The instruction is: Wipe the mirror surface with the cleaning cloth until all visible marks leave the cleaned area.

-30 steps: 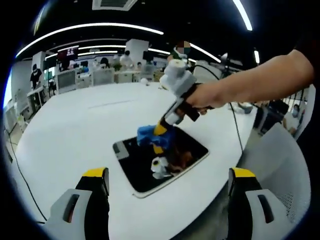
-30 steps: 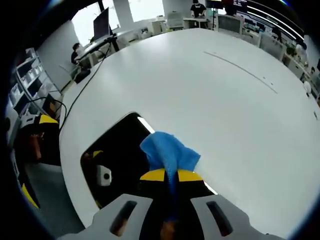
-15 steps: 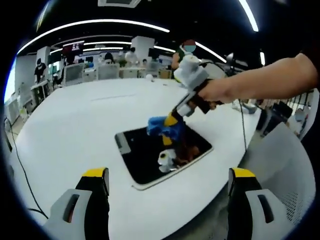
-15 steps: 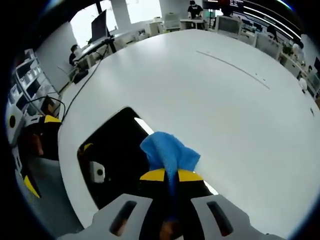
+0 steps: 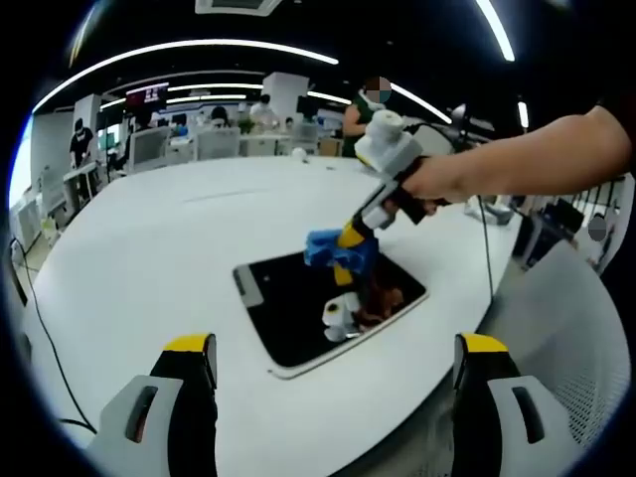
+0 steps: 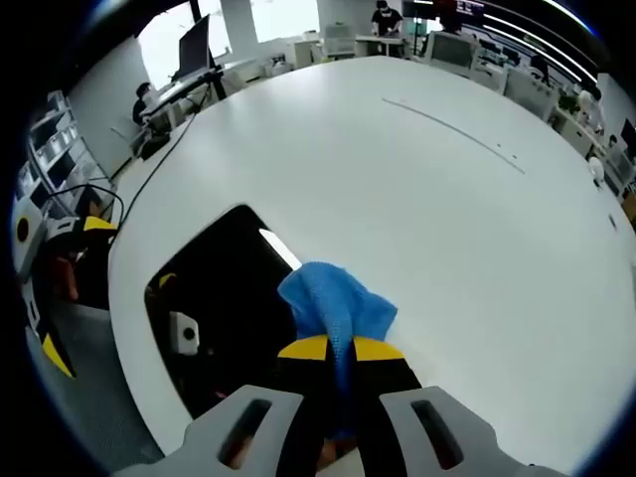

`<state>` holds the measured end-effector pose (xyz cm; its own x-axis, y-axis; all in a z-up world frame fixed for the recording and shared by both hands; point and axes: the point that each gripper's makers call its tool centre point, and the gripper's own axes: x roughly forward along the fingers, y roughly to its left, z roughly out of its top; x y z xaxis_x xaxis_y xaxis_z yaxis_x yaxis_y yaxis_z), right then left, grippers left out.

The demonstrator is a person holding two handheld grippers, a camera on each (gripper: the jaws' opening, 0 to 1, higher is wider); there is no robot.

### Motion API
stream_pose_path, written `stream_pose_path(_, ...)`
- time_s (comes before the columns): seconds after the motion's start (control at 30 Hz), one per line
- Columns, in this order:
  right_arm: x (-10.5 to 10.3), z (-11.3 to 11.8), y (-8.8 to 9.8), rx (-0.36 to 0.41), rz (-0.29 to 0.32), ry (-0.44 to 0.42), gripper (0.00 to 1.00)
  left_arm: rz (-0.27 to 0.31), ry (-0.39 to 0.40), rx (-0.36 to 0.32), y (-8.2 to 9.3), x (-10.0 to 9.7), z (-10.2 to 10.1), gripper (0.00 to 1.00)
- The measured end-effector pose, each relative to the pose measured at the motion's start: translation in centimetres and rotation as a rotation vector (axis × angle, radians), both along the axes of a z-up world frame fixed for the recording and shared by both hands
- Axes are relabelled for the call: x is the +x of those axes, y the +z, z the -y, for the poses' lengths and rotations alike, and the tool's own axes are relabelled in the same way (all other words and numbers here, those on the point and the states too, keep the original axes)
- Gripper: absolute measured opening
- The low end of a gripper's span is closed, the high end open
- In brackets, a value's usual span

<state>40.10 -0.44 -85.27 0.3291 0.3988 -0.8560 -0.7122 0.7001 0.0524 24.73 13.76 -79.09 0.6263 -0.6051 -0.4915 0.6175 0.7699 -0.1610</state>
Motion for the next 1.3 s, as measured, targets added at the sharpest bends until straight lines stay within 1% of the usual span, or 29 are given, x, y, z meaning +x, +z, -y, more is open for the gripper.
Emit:
stream_pose_path(0.3, -0.9, -0.3, -0.1, -0.025, 0.034, 0.007, 0.02, -0.003, 0.005, 0.001, -0.1, 0.0, -0.1, 1.00)
stream_pose_path(0.47, -2.0, -0.4, -0.1, -0.006, 0.031, -0.002, 0.02, -0.003, -0.004, 0.014, -0.1, -0.1, -0.1, 1.00)
stream_pose_path(0.6, -2.7, -0.7, -0.1, -0.012, 0.043, 0.015, 0.02, -0.016, -0.007, 0.010, -0.3, -0.2, 0.0, 1.00)
stream_pose_path(0.87, -3.7, -1.0, -0.1, -0.025, 0.048, 0.022, 0.01, -0.018, -0.017, 0.008, -0.3, -0.2, 0.2, 1.00)
stream_pose_path(0.93, -3.6, -0.9, -0.1, -0.025, 0.054, 0.014, 0.01, -0.013, -0.027, 0.016, -0.3, -0.2, 0.2, 1.00)
stream_pose_path(1.03, -3.6, -0.9, -0.1, -0.017, 0.057, 0.000, 0.01, -0.016, -0.025, 0.010, -0.3, -0.2, 0.3, 1.00)
stream_pose_path(1.13, -4.3, -1.0, -0.1, -0.006, 0.056, -0.010, 0.01, -0.020, -0.018, 0.010, -0.4, -0.1, 0.1, 1.00)
stream_pose_path(1.2, -4.8, -1.1, -0.1, -0.004, 0.075, -0.008, 0.01, -0.016, -0.017, 0.014, -0.3, -0.1, 0.1, 1.00)
stream_pose_path(1.3, -5.4, -1.3, 0.0, -0.005, 0.081, -0.003, 0.01, -0.020, -0.015, 0.013, -0.4, -0.1, 0.0, 1.00)
